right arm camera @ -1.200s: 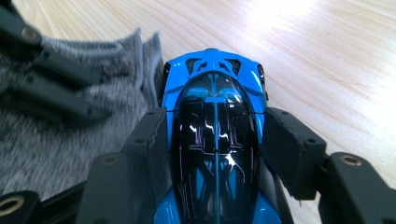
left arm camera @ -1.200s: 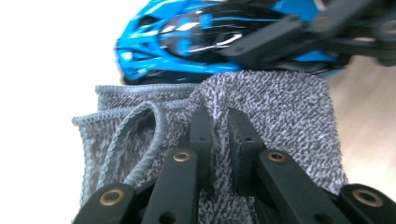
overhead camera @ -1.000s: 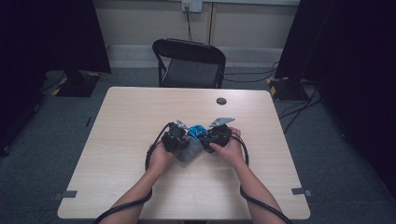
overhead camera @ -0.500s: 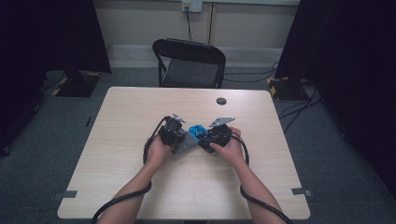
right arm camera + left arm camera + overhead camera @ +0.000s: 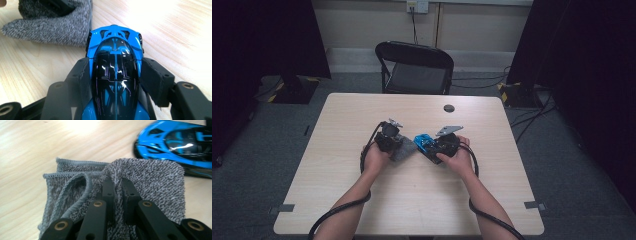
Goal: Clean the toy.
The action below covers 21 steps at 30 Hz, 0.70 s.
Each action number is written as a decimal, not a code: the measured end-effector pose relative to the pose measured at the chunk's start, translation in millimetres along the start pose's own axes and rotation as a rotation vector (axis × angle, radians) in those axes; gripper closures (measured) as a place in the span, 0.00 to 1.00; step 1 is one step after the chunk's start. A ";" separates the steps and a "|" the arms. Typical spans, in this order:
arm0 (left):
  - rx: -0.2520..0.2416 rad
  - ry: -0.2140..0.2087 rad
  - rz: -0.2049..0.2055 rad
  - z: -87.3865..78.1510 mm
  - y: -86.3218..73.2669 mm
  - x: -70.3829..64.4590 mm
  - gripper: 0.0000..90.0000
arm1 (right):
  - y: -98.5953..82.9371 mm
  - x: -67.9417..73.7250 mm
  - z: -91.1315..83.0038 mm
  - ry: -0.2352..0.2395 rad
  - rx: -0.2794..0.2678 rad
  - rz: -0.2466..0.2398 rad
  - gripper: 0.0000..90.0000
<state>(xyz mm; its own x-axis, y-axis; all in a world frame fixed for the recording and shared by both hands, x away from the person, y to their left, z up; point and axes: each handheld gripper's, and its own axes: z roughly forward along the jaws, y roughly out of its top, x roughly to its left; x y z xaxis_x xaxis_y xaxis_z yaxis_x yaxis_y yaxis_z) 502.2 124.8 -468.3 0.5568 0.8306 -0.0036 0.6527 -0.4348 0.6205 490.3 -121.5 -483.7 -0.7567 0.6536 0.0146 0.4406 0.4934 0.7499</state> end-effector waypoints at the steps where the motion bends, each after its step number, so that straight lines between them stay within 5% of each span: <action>1: 0.003 -0.003 -0.008 -1.1 0.0 3.0 0.92 | 0.3 0.2 0.1 0.000 0.002 -0.001 0.46; 4: -0.009 -0.012 -0.061 -4.7 -0.8 10.5 0.93 | 0.4 0.3 0.1 -0.001 0.002 -0.004 0.46; 7: -0.019 -0.023 -0.065 -12.7 -0.4 12.1 0.93 | 0.4 0.3 0.2 -0.002 0.001 -0.007 0.46; 15: -0.053 -0.099 0.073 -46.7 -2.8 -14.5 0.93 | -0.3 -0.1 -0.3 0.000 -0.001 0.000 0.46; 21: -0.056 -0.162 0.131 -54.8 -12.8 -41.0 0.93 | 0.7 0.7 -0.2 -0.005 0.006 -0.004 0.46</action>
<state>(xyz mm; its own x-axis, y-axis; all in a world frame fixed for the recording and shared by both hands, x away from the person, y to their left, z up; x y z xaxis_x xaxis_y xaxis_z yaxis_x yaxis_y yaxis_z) 442.9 115.3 -433.2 0.7134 0.6994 -0.0435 0.5421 -0.5115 0.6667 490.1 -120.9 -483.1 -0.7560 0.6546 0.0081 0.4404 0.4994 0.7461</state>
